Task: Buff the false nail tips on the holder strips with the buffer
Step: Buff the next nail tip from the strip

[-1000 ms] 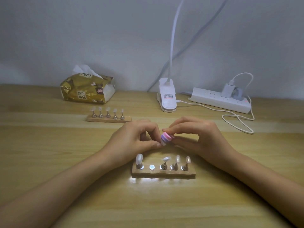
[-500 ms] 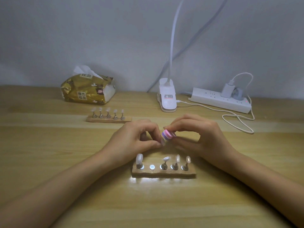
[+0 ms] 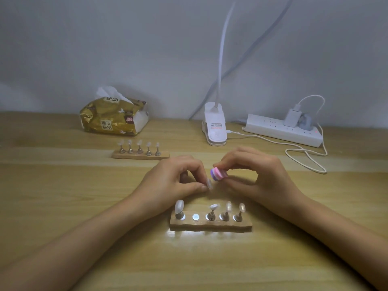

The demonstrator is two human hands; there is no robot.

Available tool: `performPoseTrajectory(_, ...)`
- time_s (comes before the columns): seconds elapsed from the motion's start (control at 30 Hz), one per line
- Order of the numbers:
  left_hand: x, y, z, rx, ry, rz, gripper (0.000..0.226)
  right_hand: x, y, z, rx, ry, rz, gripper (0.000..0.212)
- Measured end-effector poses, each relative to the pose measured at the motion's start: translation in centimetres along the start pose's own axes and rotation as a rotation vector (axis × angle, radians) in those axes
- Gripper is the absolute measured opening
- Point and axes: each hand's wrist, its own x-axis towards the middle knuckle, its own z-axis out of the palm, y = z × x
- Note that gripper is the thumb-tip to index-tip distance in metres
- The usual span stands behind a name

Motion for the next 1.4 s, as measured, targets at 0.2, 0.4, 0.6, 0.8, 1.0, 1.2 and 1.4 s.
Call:
performPoseTrajectory(0.2, -0.14, 0.01, 0.03, 0.008, 0.009, -0.005, 0.009, 0.08, -0.16, 0.14, 0.021, 0.000, 0.051, 0.009)
performPoseTrajectory(0.4, -0.02, 0.19, -0.07, 0.021, 0.016, -0.011, 0.010, 0.20, -0.42, 0.24, 0.021, -0.065, 0.021, 0.012)
performPoseTrajectory(0.6, -0.12, 0.12, -0.22, 0.021, 0.017, -0.005, 0.013, 0.27, -0.61, 0.38, -0.018, -0.054, -0.052, 0.013)
performPoseTrajectory(0.8, -0.08, 0.14, -0.11, 0.017, 0.017, -0.003, 0.016, 0.20, -0.47, 0.06, -0.063, -0.016, -0.093, 0.015)
performPoseTrajectory(1.0, -0.14, 0.28, -0.11, 0.005, 0.018, -0.010, 0.011, 0.09, -0.30, 0.11, -0.050, -0.043, -0.071, 0.016)
performPoseTrajectory(1.2, -0.15, 0.21, -0.11, 0.009, 0.021, -0.007, 0.010, 0.04, -0.43, 0.20, -0.039, -0.037, -0.049, 0.015)
performPoseTrajectory(1.4, -0.20, 0.23, -0.12, 0.011, 0.021, -0.009, 0.008, 0.08, -0.61, 0.15, 0.010, -0.054, 0.004, 0.015)
